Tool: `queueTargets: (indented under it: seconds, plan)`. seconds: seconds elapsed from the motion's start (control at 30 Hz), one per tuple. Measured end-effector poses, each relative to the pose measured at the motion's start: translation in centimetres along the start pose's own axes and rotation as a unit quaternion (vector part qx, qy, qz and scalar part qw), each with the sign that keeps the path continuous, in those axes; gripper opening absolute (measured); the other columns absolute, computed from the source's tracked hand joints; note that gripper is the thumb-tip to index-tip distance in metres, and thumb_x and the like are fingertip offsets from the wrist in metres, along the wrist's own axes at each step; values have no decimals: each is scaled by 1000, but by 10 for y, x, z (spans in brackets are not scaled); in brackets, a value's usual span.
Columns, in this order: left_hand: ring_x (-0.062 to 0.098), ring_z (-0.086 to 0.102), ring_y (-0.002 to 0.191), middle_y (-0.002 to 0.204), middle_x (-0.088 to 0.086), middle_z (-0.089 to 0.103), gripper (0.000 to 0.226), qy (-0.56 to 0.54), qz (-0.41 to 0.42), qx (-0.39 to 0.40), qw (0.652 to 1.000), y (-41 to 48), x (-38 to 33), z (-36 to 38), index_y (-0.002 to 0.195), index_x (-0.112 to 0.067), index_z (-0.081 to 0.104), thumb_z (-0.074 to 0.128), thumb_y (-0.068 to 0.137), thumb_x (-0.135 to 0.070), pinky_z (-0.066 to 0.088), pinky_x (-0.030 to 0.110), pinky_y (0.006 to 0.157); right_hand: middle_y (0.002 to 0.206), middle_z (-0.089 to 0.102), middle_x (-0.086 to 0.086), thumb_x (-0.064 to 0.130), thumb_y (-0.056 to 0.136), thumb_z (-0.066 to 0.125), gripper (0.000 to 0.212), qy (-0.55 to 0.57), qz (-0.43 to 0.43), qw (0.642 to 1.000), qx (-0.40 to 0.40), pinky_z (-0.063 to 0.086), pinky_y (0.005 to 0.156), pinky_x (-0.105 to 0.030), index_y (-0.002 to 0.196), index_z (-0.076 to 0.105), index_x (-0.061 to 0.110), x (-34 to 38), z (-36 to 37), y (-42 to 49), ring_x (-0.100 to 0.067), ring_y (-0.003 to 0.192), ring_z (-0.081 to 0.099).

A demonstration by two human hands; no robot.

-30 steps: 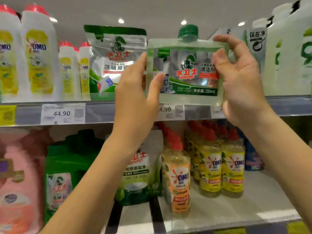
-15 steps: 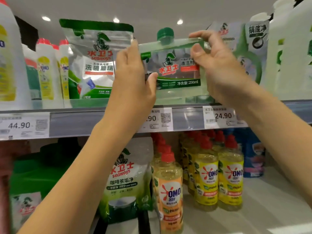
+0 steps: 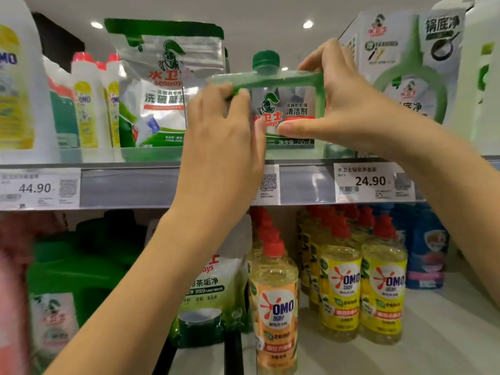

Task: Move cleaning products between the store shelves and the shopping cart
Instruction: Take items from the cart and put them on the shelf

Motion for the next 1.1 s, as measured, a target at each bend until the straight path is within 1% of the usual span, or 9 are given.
queueTargets:
  seconds: [0.17, 0.27, 0.47, 0.6, 0.67, 0.73, 0.8, 0.9, 1.1]
  plan:
    - [25, 53, 92, 112, 5, 61, 50, 78, 2, 49, 996, -5, -3, 2, 105, -14, 65, 21, 103, -38, 31, 34, 73, 117, 32, -1, 42, 78, 75, 67, -73, 23, 997, 14, 36, 92, -31, 122, 34, 12, 0, 10, 14, -18, 109, 36]
    - [18, 43, 75, 112, -1, 59, 53, 117, -18, 82, 990, -4, -4, 4, 102, -20, 64, 15, 105, -41, 26, 31, 67, 114, 31, -1, 41, 78, 75, 65, -88, 29, 995, 23, 35, 91, -34, 118, 31, 15, 0, 13, 18, -19, 105, 33]
    - [21, 41, 61, 86, 2, 56, 58, 132, 8, 34, 991, -4, -2, 5, 83, -16, 62, 12, 99, -41, 25, 31, 57, 112, 31, -1, 43, 78, 74, 63, -105, 27, 994, 23, 30, 84, -29, 115, 33, 15, 1, 15, 19, -19, 102, 34]
    - [20, 42, 67, 92, 4, 59, 58, 116, 5, 39, 992, -3, -4, 4, 92, -14, 63, 13, 98, -42, 26, 32, 61, 124, 38, -5, 48, 76, 74, 73, -78, 33, 996, 15, 33, 90, -27, 129, 38, 12, -2, 15, 17, -21, 114, 40]
    - [21, 53, 87, 109, 3, 58, 51, 69, -17, 69, 995, -1, -2, 5, 112, -15, 60, 19, 100, -43, 34, 32, 70, 140, 36, -6, 47, 82, 70, 76, -86, 25, 996, -7, 27, 100, -24, 140, 35, 13, -1, 13, 13, -20, 128, 36]
    - [20, 54, 101, 118, 3, 55, 37, -7, -7, 56, 998, -2, -3, -2, 121, -13, 57, 37, 102, -37, 42, 30, 80, 140, 39, -5, 41, 89, 65, 65, -85, -13, 993, -86, 23, 101, -16, 140, 39, 11, 8, 5, 2, -16, 128, 37]
    - [17, 54, 101, 115, 3, 56, 30, -64, 17, 21, 998, -7, -6, -12, 118, -11, 59, 48, 99, -31, 41, 23, 82, 127, 48, -1, 34, 91, 63, 47, -37, -59, 984, -164, 30, 98, -11, 130, 51, 10, 20, -4, -20, -9, 118, 42]
    - [5, 52, 97, 110, -3, 58, 27, -112, 21, -1, 993, -21, -8, -31, 114, -13, 62, 54, 95, -30, 39, 13, 83, 112, 54, 3, 27, 91, 64, 31, 79, -89, 972, -204, 47, 94, -25, 118, 57, 13, 30, -10, -63, -10, 106, 54]
    - [3, 65, 99, 106, -13, 66, 24, -253, -79, 52, 963, -88, -4, -73, 110, -22, 64, 65, 87, -29, 51, 18, 87, 104, 67, 6, 23, 85, 71, 25, 390, -28, 916, -86, 50, 90, -22, 108, 64, 28, 41, 28, -143, -17, 106, 64]
Point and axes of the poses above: each hand's wrist, its own y-axis towards the middle knuckle, its own z-axis out of the palm, x = y × z, the point moved 4 cm from there along y, towards the middle knuckle
